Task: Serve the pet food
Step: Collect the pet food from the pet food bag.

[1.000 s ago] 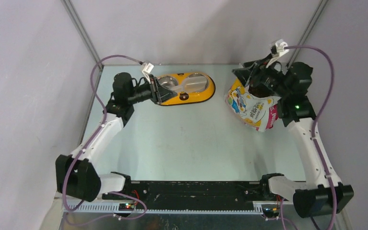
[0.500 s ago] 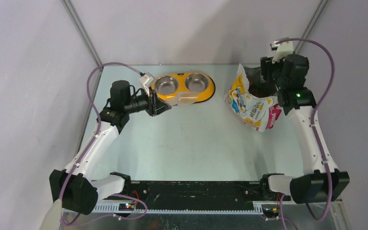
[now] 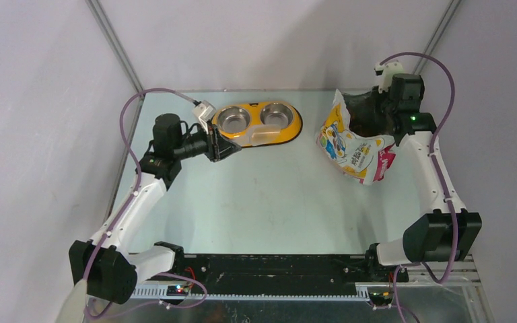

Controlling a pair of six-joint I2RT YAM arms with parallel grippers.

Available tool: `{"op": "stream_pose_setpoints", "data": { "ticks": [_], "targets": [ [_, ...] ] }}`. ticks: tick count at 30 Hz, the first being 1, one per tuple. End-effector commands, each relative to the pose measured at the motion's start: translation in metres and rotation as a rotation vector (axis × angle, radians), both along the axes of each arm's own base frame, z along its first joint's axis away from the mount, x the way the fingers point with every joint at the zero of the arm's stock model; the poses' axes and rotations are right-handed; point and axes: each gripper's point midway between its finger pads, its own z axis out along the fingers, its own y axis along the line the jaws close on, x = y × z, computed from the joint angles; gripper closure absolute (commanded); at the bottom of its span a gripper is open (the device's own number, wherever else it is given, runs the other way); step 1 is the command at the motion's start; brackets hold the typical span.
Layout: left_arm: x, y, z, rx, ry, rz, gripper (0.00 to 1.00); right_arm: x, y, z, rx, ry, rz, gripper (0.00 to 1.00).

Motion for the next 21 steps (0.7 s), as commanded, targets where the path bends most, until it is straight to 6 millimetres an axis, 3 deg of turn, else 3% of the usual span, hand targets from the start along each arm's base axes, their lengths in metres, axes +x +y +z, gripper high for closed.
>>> {"op": "stream_pose_setpoints", "data": {
  "ticks": [1,4,14,21],
  "targets": [
    [0.000,0.001,0.013,-0.036,-0.056,0.010,1.00,0.000,0.005,0.025,0.024,-0.054,0.030,0.78],
    [0.000,0.002,0.015,-0.038,-0.063,0.014,1.00,-0.004,0.012,0.029,0.053,-0.055,0.050,0.99],
    [0.000,0.004,0.017,-0.036,-0.082,0.034,1.00,-0.015,0.045,0.042,0.116,-0.069,0.139,1.00],
    [0.006,0.007,0.013,-0.019,-0.075,0.063,1.00,-0.017,0.089,0.038,0.153,-0.057,0.189,1.00]
  ]
}}
